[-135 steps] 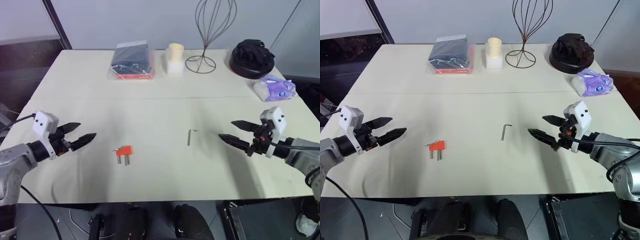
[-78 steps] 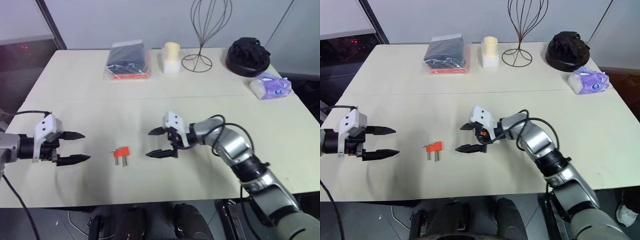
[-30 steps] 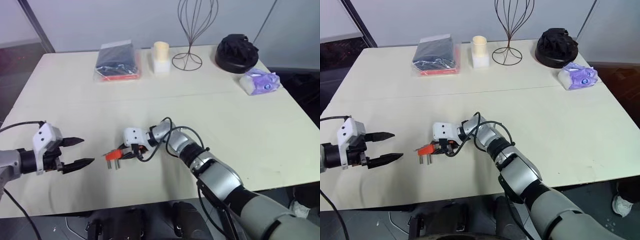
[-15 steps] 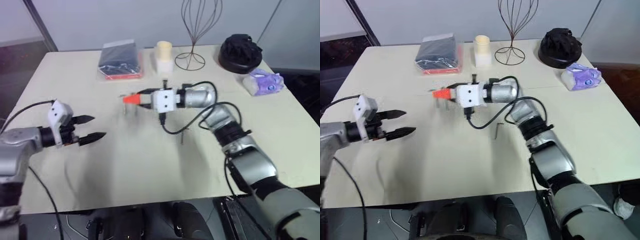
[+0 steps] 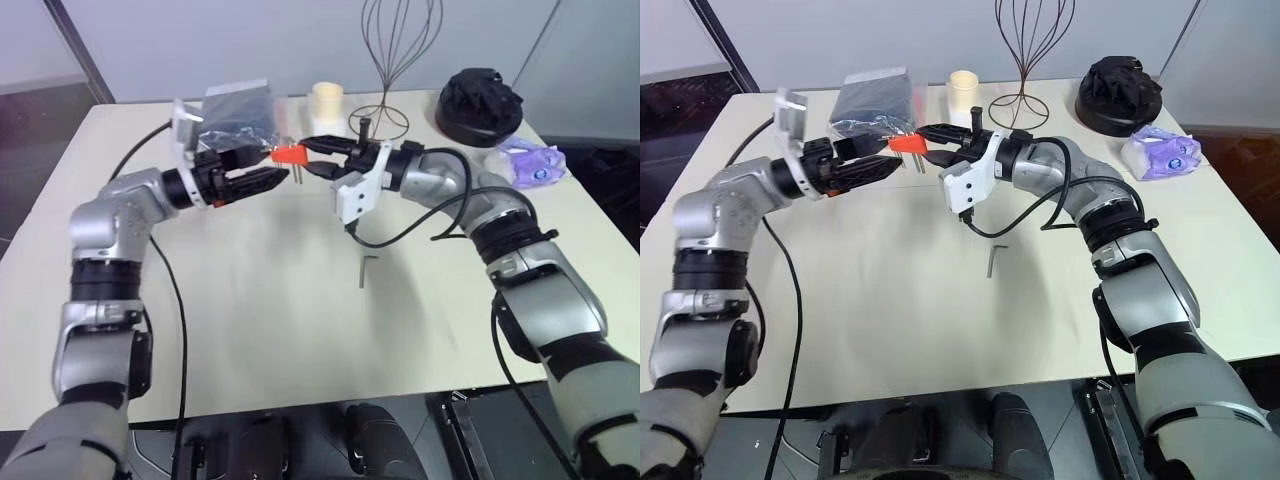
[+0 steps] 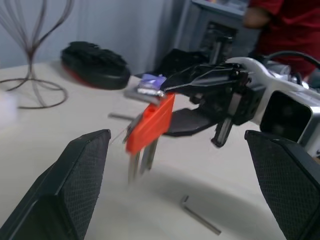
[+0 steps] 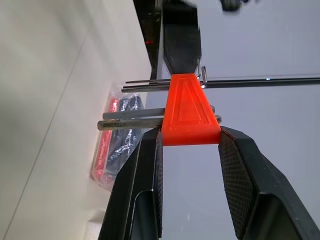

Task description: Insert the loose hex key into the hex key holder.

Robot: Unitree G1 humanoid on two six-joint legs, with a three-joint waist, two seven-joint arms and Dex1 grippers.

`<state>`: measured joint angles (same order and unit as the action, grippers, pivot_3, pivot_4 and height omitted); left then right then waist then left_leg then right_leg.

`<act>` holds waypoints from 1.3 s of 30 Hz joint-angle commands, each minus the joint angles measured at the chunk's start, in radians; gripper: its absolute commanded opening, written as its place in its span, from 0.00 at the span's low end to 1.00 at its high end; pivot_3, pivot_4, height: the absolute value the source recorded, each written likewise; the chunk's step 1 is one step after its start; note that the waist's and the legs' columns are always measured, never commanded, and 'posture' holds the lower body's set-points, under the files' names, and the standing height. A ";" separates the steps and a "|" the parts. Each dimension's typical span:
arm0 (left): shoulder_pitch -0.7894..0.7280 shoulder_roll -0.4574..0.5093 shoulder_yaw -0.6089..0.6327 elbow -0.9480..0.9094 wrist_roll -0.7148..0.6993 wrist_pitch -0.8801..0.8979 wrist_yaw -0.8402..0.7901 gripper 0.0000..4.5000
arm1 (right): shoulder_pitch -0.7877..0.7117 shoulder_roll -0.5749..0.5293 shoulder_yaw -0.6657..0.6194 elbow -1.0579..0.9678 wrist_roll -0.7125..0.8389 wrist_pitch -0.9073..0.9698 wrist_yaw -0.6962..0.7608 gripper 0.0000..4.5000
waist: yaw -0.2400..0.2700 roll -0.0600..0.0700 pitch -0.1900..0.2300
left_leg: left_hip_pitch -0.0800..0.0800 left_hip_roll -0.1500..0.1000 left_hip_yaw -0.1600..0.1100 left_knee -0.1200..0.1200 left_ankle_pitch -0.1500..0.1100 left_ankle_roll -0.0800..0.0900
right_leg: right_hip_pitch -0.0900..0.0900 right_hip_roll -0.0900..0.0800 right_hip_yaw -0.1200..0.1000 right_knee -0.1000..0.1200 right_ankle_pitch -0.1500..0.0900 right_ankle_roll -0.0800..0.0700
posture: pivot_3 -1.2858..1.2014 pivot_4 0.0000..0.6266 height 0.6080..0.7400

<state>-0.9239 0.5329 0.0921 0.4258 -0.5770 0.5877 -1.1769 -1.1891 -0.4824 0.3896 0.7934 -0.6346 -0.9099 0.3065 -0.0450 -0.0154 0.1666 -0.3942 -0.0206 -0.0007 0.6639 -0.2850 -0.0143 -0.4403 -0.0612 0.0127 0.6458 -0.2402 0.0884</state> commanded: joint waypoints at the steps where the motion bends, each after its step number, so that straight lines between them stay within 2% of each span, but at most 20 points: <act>1: -0.061 -0.012 -0.015 0.074 0.039 -0.073 -0.050 1.00 | -0.029 0.000 -0.006 -0.017 0.009 -0.006 -0.026 0.23 | 0.000 0.000 0.000 | 0.000 0.000 0.000 0.000 0.000 0.000 | 0.000 0.000 0.000 0.000 0.000 0.000 | 0.52 0.24 1.00; 9: -0.113 -0.051 -0.021 0.214 0.096 -0.173 -0.088 1.00 | -0.008 -0.001 0.000 -0.041 0.032 0.015 -0.009 0.23 | 0.000 0.000 0.000 | 0.000 0.000 0.000 0.001 0.000 0.000 | 0.000 0.000 0.000 0.000 0.000 0.000 | 0.52 0.24 1.00; 20: -0.143 -0.059 -0.005 0.265 0.109 -0.199 -0.109 1.00 | 0.012 0.004 0.004 -0.062 0.051 0.035 0.017 0.23 | 0.000 0.000 0.000 | 0.000 0.000 0.000 0.001 0.000 0.000 | 0.000 0.000 0.000 0.001 0.000 0.000 | 0.52 0.24 1.00; 23: -0.139 -0.061 -0.004 0.263 0.110 -0.200 -0.113 0.82 | 0.014 0.006 0.003 -0.065 0.055 0.037 0.021 0.23 | 0.000 0.000 0.000 | 0.000 0.000 0.000 0.001 0.000 0.000 | 0.000 0.000 0.000 0.001 0.000 0.000 | 0.52 0.24 1.00; 30: -0.135 -0.065 -0.003 0.266 0.115 -0.205 -0.122 0.00 | 0.026 0.006 0.002 -0.083 0.065 0.045 0.030 0.23 | 0.001 0.000 0.000 | 0.000 0.000 0.000 0.001 0.000 0.000 | 0.000 0.000 0.000 0.001 0.000 0.000 | 0.52 0.24 1.00; 39: -0.131 -0.071 -0.013 0.275 0.144 -0.229 -0.127 0.00 | 0.021 0.009 0.001 -0.088 0.074 0.057 0.033 0.23 | 0.001 0.000 0.000 | 0.000 0.000 0.000 0.002 0.000 0.000 | 0.000 0.000 0.000 0.001 0.000 0.000 | 0.52 0.24 1.00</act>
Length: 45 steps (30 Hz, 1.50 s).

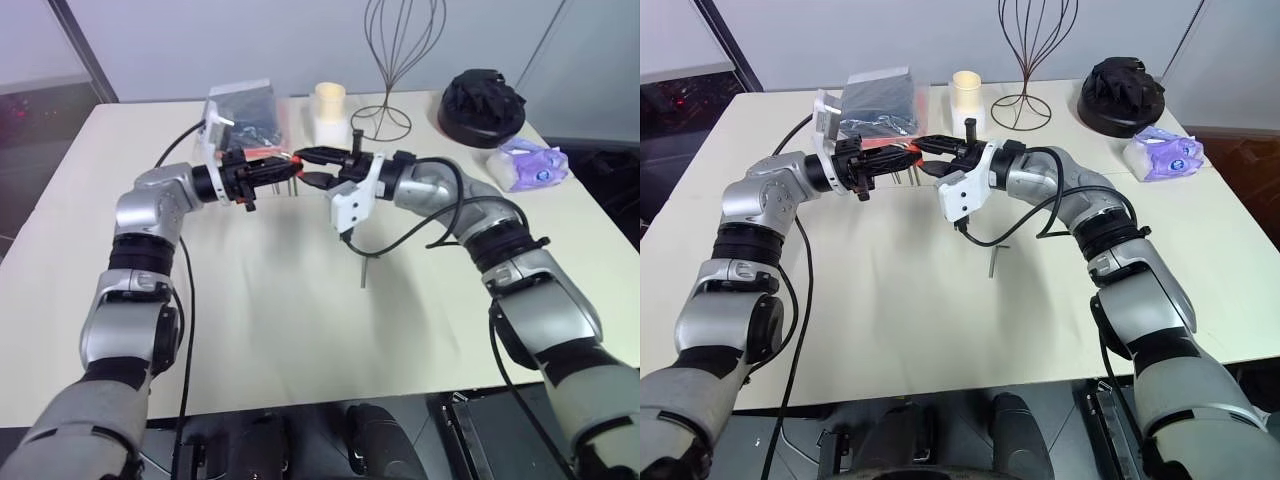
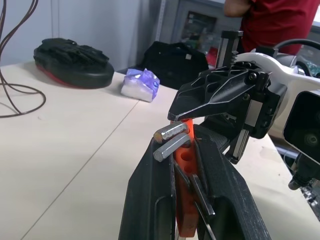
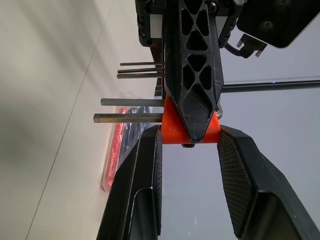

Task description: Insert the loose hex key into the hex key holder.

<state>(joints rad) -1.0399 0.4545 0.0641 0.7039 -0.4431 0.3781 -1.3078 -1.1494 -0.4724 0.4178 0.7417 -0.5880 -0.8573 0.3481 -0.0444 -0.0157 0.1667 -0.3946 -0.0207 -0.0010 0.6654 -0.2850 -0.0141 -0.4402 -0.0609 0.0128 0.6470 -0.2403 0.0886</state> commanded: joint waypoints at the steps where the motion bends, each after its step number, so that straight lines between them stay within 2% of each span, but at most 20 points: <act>1: -0.016 0.007 0.017 -0.001 0.009 -0.019 0.007 0.00 | -0.019 -0.001 -0.027 -0.036 0.029 0.005 -0.008 0.23 | 0.000 0.000 0.000 | 0.000 0.000 0.000 0.000 0.000 0.000 | 0.000 0.000 0.000 0.000 0.000 0.000 | 0.52 0.24 1.00; 4: -0.015 0.004 0.021 0.001 0.013 -0.027 0.023 0.00 | -0.018 0.000 -0.028 -0.037 0.031 0.007 -0.007 0.23 | 0.000 0.000 0.000 | 0.000 0.000 0.000 0.000 0.000 0.000 | 0.000 0.000 0.000 0.000 0.000 0.000 | 0.52 0.24 1.00; 5: -0.015 0.003 0.021 0.002 0.014 -0.030 0.025 0.22 | -0.018 0.001 -0.028 -0.036 0.031 0.008 -0.007 0.23 | 0.000 0.000 0.000 | 0.000 0.000 0.000 0.000 0.000 0.000 | 0.000 0.000 0.000 0.000 0.000 0.000 | 0.52 0.24 1.00; 6: -0.014 0.002 0.021 0.001 0.015 -0.032 0.026 0.31 | -0.019 0.001 -0.027 -0.036 0.032 0.008 -0.007 0.23 | 0.000 0.000 0.000 | 0.000 0.000 0.000 0.000 0.000 0.000 | 0.000 0.000 0.000 0.000 0.000 0.000 | 0.52 0.24 1.00; 10: -0.007 -0.002 0.022 -0.007 0.018 -0.039 0.031 0.75 | -0.018 0.002 -0.027 -0.036 0.034 0.011 -0.006 0.23 | 0.000 0.000 0.000 | 0.000 0.000 0.000 0.000 0.000 0.000 | 0.000 0.000 0.000 0.000 0.000 0.000 | 0.52 0.24 1.00; 17: 0.000 -0.007 0.026 -0.015 0.011 -0.040 0.035 0.75 | -0.017 0.003 -0.027 -0.037 0.037 0.015 -0.007 0.23 | 0.000 0.000 0.000 | 0.000 0.000 0.000 0.000 0.000 0.000 | 0.000 0.000 0.000 0.000 0.000 0.000 | 0.52 0.24 1.00; 20: 0.002 -0.008 0.027 -0.017 0.009 -0.039 0.034 0.55 | -0.017 0.003 -0.028 -0.038 0.038 0.016 -0.007 0.23 | 0.000 0.000 0.000 | 0.000 0.000 0.000 0.000 0.000 0.000 | 0.000 0.000 0.000 0.000 0.000 0.000 | 0.52 0.24 1.00; 23: 0.002 -0.011 0.031 -0.018 0.005 -0.039 0.036 0.21 | -0.016 0.003 -0.028 -0.039 0.039 0.017 -0.005 0.23 | 0.000 0.000 0.000 | 0.000 0.000 0.000 0.000 0.000 0.000 | 0.000 0.000 0.000 0.000 0.000 0.000 | 0.52 0.24 1.00; 25: 0.001 -0.013 0.033 -0.016 0.004 -0.040 0.036 0.01 | -0.016 0.003 -0.027 -0.039 0.040 0.018 -0.004 0.23 | 0.000 0.000 0.000 | 0.000 0.000 0.000 0.000 0.000 0.000 | 0.000 0.000 0.000 0.000 0.000 0.000 | 0.52 0.24 1.00; 32: 0.000 -0.013 0.033 -0.016 0.013 -0.052 0.048 0.01 | -0.009 0.002 -0.027 -0.039 0.060 0.025 0.018 0.23 | 0.000 0.000 0.000 | 0.000 0.000 0.000 0.000 0.000 0.000 | 0.000 0.000 0.000 0.000 0.000 0.000 | 0.52 0.24 1.00; 39: -0.002 -0.011 0.032 -0.014 0.016 -0.066 0.054 0.00 | 0.008 -0.009 -0.030 -0.063 0.102 0.043 0.070 0.99 | 0.000 0.000 0.000 | 0.000 0.000 0.000 0.000 0.000 0.000 | 0.000 0.000 0.000 0.000 0.000 0.000 | 0.52 0.24 1.00; 43: 0.016 -0.004 0.027 -0.044 0.019 -0.065 0.051 0.00 | 0.123 -0.099 -0.054 -0.211 0.182 0.114 0.204 0.99 | 0.006 0.000 0.000 | 0.000 0.000 -0.001 0.001 0.000 0.000 | 0.000 0.000 0.000 0.000 0.000 0.000 | 0.52 0.24 1.00; 45: 0.047 0.006 0.022 -0.087 0.019 -0.062 0.051 0.00 | 0.224 -0.149 -0.113 -0.318 0.291 0.250 0.282 0.99 | 0.009 0.000 0.000 | 0.000 0.000 -0.001 0.001 -0.001 0.002 | 0.001 0.000 0.000 0.000 0.000 0.000 | 0.52 0.24 1.00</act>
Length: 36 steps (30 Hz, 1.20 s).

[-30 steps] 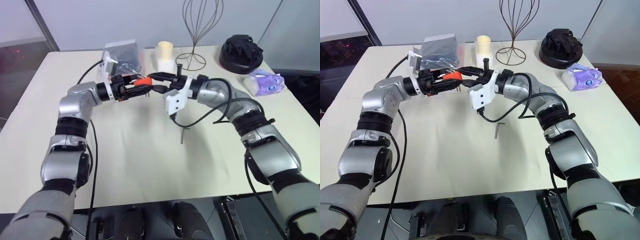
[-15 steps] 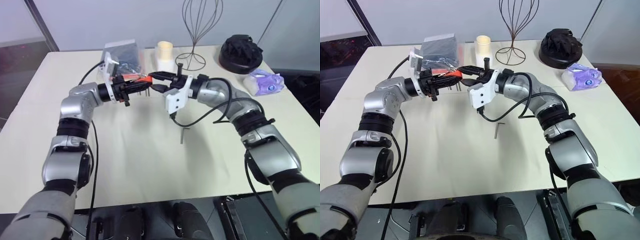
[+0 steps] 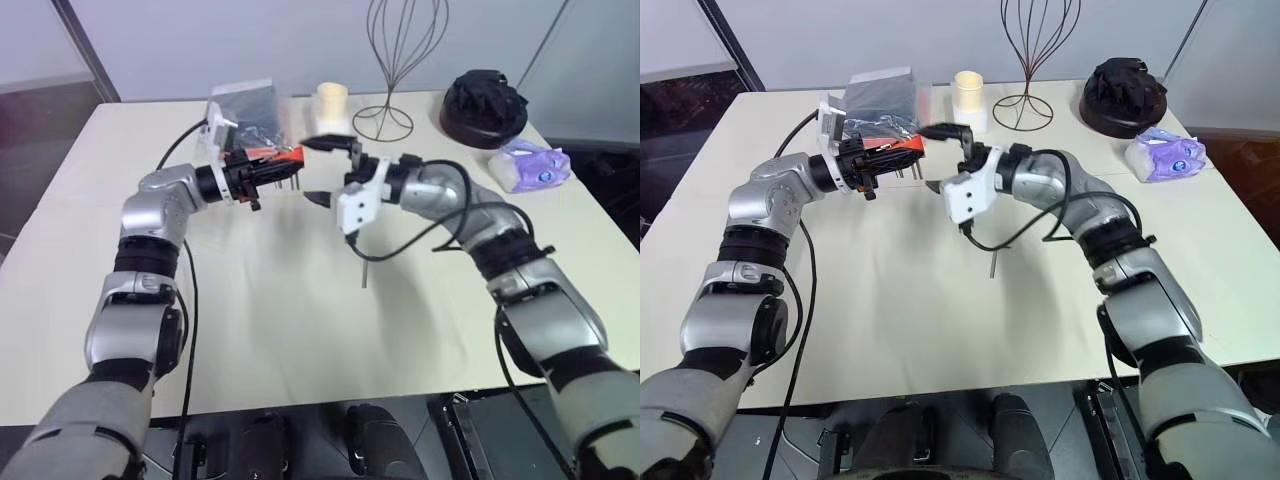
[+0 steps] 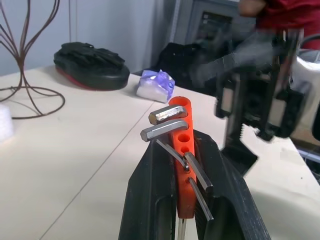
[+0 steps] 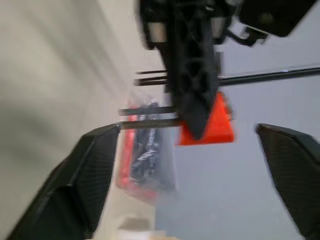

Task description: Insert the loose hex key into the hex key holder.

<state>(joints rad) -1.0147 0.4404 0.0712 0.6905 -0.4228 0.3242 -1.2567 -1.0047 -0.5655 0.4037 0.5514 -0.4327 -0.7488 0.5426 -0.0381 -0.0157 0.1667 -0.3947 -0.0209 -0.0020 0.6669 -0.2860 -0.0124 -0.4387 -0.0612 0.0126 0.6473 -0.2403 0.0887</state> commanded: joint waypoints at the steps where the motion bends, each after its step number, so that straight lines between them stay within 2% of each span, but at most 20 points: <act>1: 0.040 0.026 0.012 -0.099 0.001 -0.010 0.002 0.00 | 0.132 -0.070 -0.136 -0.189 0.196 0.264 0.132 0.99 | 0.002 0.000 0.000 | 0.000 0.000 0.000 0.000 -0.002 0.004 | 0.001 0.000 0.000 0.000 0.000 0.000 | 0.52 0.24 1.00; 2: 0.058 0.030 0.010 -0.125 0.002 -0.012 0.006 0.00 | 0.178 -0.079 -0.170 -0.251 0.247 0.397 0.170 0.99 | 0.002 0.000 0.000 | 0.000 0.000 0.000 0.001 -0.003 0.005 | 0.001 0.000 0.000 0.000 0.000 0.000 | 0.52 0.24 1.00; 5: 0.119 0.047 -0.008 -0.213 0.017 -0.030 0.010 0.00 | 0.299 -0.069 -0.259 -0.504 0.429 0.951 0.254 0.99 | 0.003 0.000 0.000 | 0.000 0.001 -0.001 0.001 -0.003 0.005 | 0.001 -0.001 0.001 0.000 0.000 0.000 | 0.52 0.24 1.00; 8: 0.184 0.062 -0.012 -0.313 0.002 0.005 0.010 0.00 | 0.390 -0.063 -0.271 -0.804 0.586 1.583 0.281 0.99 | 0.002 0.000 0.000 | 0.000 0.002 -0.001 0.001 -0.003 0.006 | 0.000 -0.001 0.001 0.000 0.000 0.000 | 0.52 0.24 1.00; 10: 0.230 0.074 -0.023 -0.369 0.010 0.002 0.006 0.00 | 0.393 -0.013 -0.303 -0.932 0.670 1.941 0.242 0.99 | 0.001 0.000 0.000 | 0.001 0.003 -0.003 0.001 -0.003 0.006 | 0.000 -0.001 0.001 0.001 0.000 0.000 | 0.52 0.24 1.00; 13: 0.285 0.087 -0.040 -0.432 0.026 -0.020 0.009 0.00 | 0.317 0.142 -0.436 -0.962 0.715 2.288 0.172 0.99 | 0.004 0.001 -0.001 | 0.002 0.003 -0.003 0.000 -0.003 0.006 | -0.001 -0.001 0.002 0.001 0.000 -0.001 | 0.52 0.24 1.00; 15: 0.305 0.082 -0.044 -0.457 0.021 -0.014 0.023 0.00 | 0.306 0.174 -0.467 -0.955 0.729 2.358 0.135 0.99 | 0.014 0.001 -0.001 | 0.002 0.002 -0.003 0.000 -0.003 0.006 | -0.001 -0.002 0.002 0.001 0.000 -0.001 | 0.52 0.24 1.00; 20: 0.333 0.057 -0.050 -0.488 0.014 -0.019 0.066 0.00 | 0.322 0.245 -0.491 -0.891 0.764 2.363 0.008 0.99 | 0.036 0.000 -0.001 | 0.001 -0.001 -0.004 0.001 -0.003 0.006 | 0.001 -0.003 0.002 0.000 0.000 -0.001 | 0.52 0.24 1.00; 25: 0.357 0.031 -0.047 -0.515 0.005 -0.021 0.100 0.00 | 0.335 0.261 -0.489 -0.840 0.777 2.363 -0.095 0.99 | 0.028 0.000 -0.001 | 0.001 -0.002 -0.003 0.001 -0.003 0.006 | 0.001 -0.002 0.002 0.000 0.000 0.000 | 0.52 0.24 1.00; 32: 0.388 0.015 -0.049 -0.542 0.005 -0.024 0.128 0.00 | 0.323 0.258 -0.499 -0.800 0.803 2.363 -0.169 0.99 | 0.021 0.000 -0.001 | 0.001 0.000 -0.003 0.000 -0.003 0.006 | 0.000 -0.001 0.002 0.000 0.000 0.000 | 0.52 0.24 1.00; 36: 0.387 0.008 -0.044 -0.536 0.004 -0.029 0.143 0.00 | 0.315 0.304 -0.505 -0.763 0.806 2.363 -0.213 0.99 | 0.021 0.000 -0.001 | 0.001 0.000 -0.003 0.000 -0.003 0.006 | 0.000 -0.001 0.002 0.000 0.000 0.000 | 0.52 0.24 1.00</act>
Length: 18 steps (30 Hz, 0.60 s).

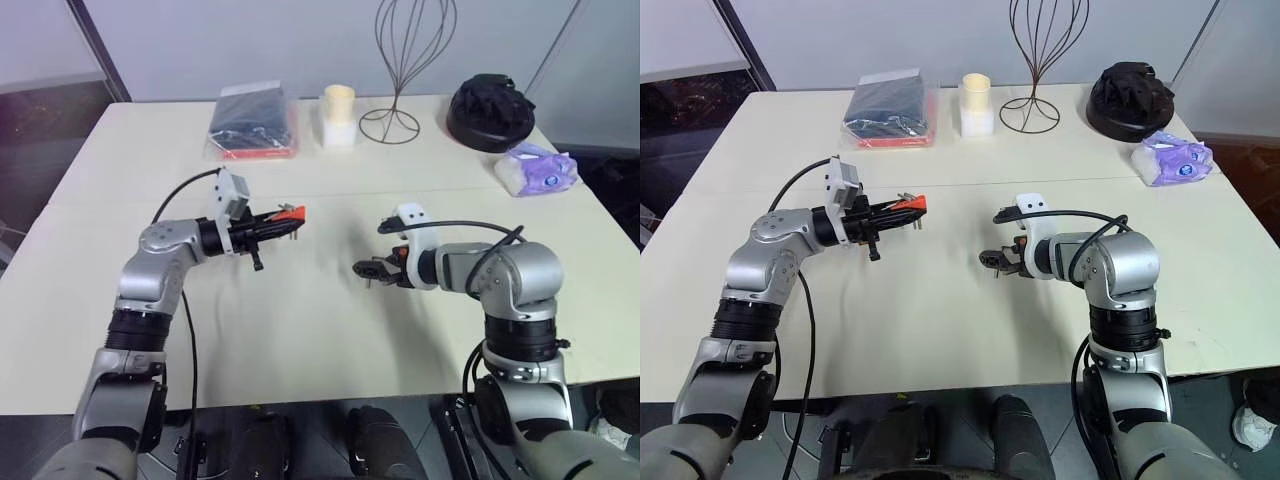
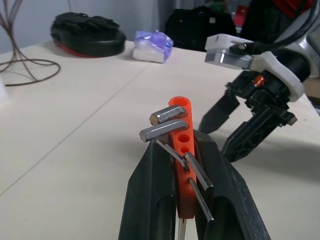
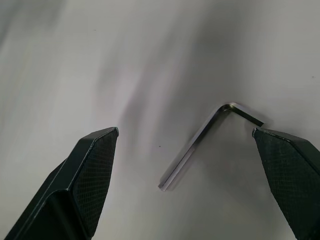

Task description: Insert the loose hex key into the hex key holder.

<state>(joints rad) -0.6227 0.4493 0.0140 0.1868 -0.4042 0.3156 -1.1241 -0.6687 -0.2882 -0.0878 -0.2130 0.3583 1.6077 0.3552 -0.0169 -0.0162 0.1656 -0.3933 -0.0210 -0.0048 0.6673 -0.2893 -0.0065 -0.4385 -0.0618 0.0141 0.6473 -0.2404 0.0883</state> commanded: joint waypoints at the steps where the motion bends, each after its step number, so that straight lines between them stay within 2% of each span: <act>1: -0.006 -0.001 0.014 -0.031 -0.014 -0.022 0.012 0.00 | -0.024 0.039 -0.014 0.008 0.017 0.007 -0.034 0.99 | 0.000 0.000 0.000 | 0.000 0.000 0.000 0.000 0.000 0.000 | 0.000 0.000 0.000 0.000 0.000 0.000 | 0.52 0.24 1.00; 8: -0.002 0.003 0.014 -0.022 -0.008 -0.042 0.024 0.00 | -0.034 0.102 0.017 0.050 -0.004 0.006 -0.086 0.99 | -0.001 0.000 0.000 | 0.000 0.000 0.000 0.000 0.000 0.000 | 0.000 0.000 0.000 0.000 0.000 0.000 | 0.52 0.24 1.00; 9: -0.001 0.003 0.015 -0.022 -0.006 -0.045 0.027 0.00 | -0.029 0.105 0.027 0.060 -0.010 0.002 -0.094 0.94 | -0.001 0.000 0.000 | 0.000 0.000 0.000 0.000 0.000 0.000 | 0.000 0.000 0.000 0.000 0.000 0.000 | 0.52 0.24 1.00; 11: 0.002 0.003 0.018 -0.023 -0.006 -0.048 0.034 0.00 | -0.013 0.108 0.047 0.079 -0.024 -0.009 -0.107 0.80 | -0.001 0.000 0.000 | 0.000 0.000 0.000 0.000 0.000 0.000 | 0.000 0.000 0.000 0.000 0.000 0.000 | 0.52 0.24 1.00; 12: 0.002 0.003 0.019 -0.024 -0.006 -0.050 0.037 0.00 | -0.003 0.107 0.056 0.085 -0.028 -0.017 -0.111 0.71 | -0.002 0.000 0.000 | 0.001 0.000 0.000 0.000 0.000 0.000 | 0.000 0.000 0.000 0.000 0.000 0.000 | 0.52 0.24 1.00; 15: 0.002 0.005 0.025 -0.023 -0.008 -0.054 0.048 0.00 | 0.031 0.098 0.087 0.098 -0.042 -0.037 -0.118 0.37 | -0.003 0.000 -0.001 | 0.001 0.000 0.000 0.000 0.000 0.000 | 0.001 0.000 0.000 0.000 0.000 0.000 | 0.52 0.24 1.00; 16: 0.001 0.007 0.027 -0.022 -0.008 -0.056 0.052 0.00 | 0.043 0.092 0.100 0.100 -0.047 -0.046 -0.119 0.22 | -0.003 0.000 -0.001 | 0.001 0.000 0.000 0.000 0.000 0.000 | 0.001 0.000 0.000 0.000 0.000 0.000 | 0.52 0.24 1.00; 18: -0.001 0.008 0.032 -0.019 -0.011 -0.058 0.059 0.00 | 0.064 0.081 0.117 0.102 -0.052 -0.060 -0.119 0.01 | -0.004 -0.001 -0.002 | 0.002 0.001 0.000 -0.001 0.000 0.000 | 0.001 0.000 0.000 0.000 0.000 0.000 | 0.52 0.24 1.00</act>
<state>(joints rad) -0.6210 0.4490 0.0180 0.1870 -0.4037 0.2757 -1.0710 -0.6523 -0.2141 -0.0221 -0.1560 0.3055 1.5276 0.2334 -0.0209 -0.0169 0.1639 -0.3903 -0.0202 -0.0048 0.6667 -0.2893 -0.0064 -0.4361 -0.0614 0.0137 0.6469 -0.2404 0.0883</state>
